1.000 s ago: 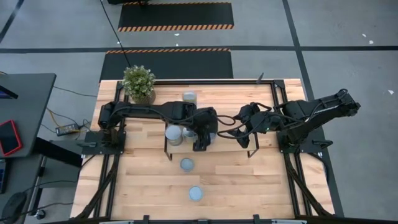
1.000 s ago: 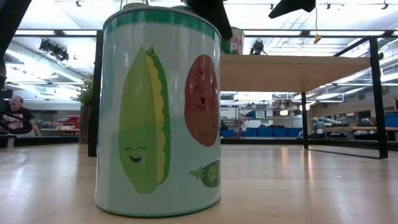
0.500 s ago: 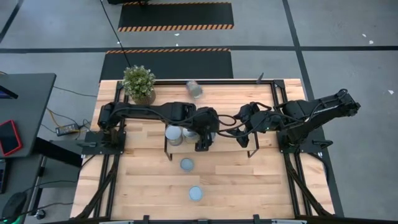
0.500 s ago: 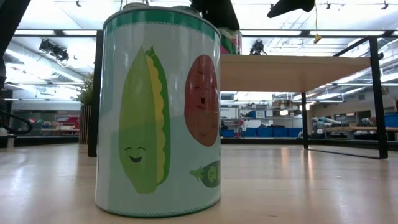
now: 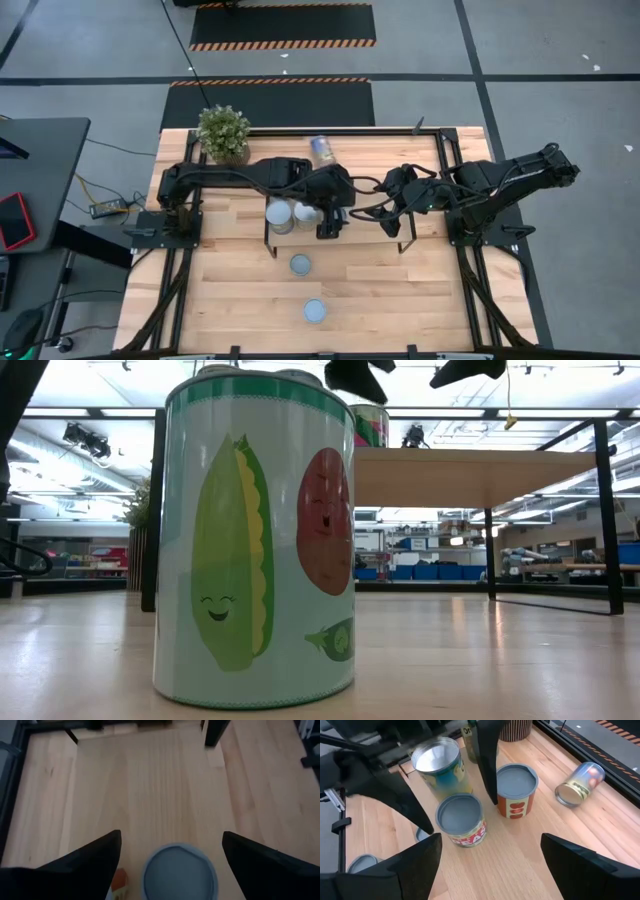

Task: Pick and place cans onto a shelf
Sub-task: Put the canned peaches on the shelf

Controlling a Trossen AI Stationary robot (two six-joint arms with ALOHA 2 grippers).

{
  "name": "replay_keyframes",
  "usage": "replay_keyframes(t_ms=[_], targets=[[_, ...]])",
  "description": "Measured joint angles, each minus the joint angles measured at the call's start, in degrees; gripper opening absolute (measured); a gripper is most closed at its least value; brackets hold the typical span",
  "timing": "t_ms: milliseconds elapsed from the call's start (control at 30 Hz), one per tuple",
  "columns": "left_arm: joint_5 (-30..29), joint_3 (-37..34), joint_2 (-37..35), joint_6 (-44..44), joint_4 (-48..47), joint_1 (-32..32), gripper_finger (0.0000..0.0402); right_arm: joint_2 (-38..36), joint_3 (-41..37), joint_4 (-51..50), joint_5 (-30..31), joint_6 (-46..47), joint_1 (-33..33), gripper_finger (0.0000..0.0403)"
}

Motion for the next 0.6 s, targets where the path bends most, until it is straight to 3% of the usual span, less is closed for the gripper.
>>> replay_keyframes(t_ms=[367,600], targets=[[-4.04,6.75,-1.05,-0.45,-5.38,-0.07,0.0352,-2.75,0.00,-0.79,0.87,0.02,-0.24,0.0347],[-10.91,3.85,-8.44,-1.20,-5.73,-1.32,0.0329,-4.39,0.02,-3.27,1.11,0.50,-2.22,0.0347]])
